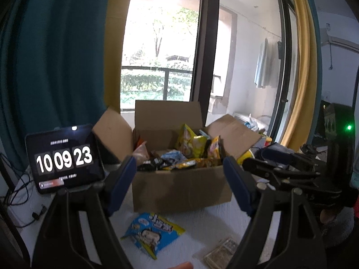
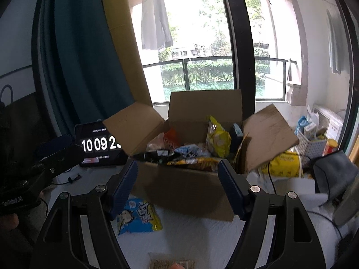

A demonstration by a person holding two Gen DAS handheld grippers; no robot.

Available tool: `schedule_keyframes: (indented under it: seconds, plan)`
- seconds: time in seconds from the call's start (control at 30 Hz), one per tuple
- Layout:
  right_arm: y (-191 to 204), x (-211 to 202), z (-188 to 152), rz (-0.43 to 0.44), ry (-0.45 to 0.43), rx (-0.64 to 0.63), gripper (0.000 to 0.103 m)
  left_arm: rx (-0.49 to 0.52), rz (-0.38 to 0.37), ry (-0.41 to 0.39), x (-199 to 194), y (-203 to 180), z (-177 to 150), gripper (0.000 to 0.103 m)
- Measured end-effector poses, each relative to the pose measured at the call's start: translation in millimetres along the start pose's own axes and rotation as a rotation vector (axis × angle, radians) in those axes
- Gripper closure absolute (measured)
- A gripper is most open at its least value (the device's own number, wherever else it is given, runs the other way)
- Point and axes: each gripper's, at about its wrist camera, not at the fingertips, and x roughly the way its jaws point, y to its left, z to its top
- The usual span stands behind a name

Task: Organize snacks
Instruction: 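Withdraw both tools from the box back to the remaining snacks, then grasp the blue cartoon-face bag with the left tool while the right tool grasps the cracker block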

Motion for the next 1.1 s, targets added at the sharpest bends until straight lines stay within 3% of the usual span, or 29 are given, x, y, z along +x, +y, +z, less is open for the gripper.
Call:
schedule_keyframes:
  seconds: [0.43,0.87,1.1]
  plan:
    - [-5,-13,-55,0.001,0.077,0.045,0.026,-0.02,0.003,0.093,-7,-1,-54,0.022]
    - [-17,5,-140,0.006,0.301,0.078,0.026,-0.06,0.027,0.248,10,15,-120,0.022]
    - [1,18,-174,0.047,0.413,0.06,0.026,-0.066,0.033,0.311,12,21,-147,0.022]
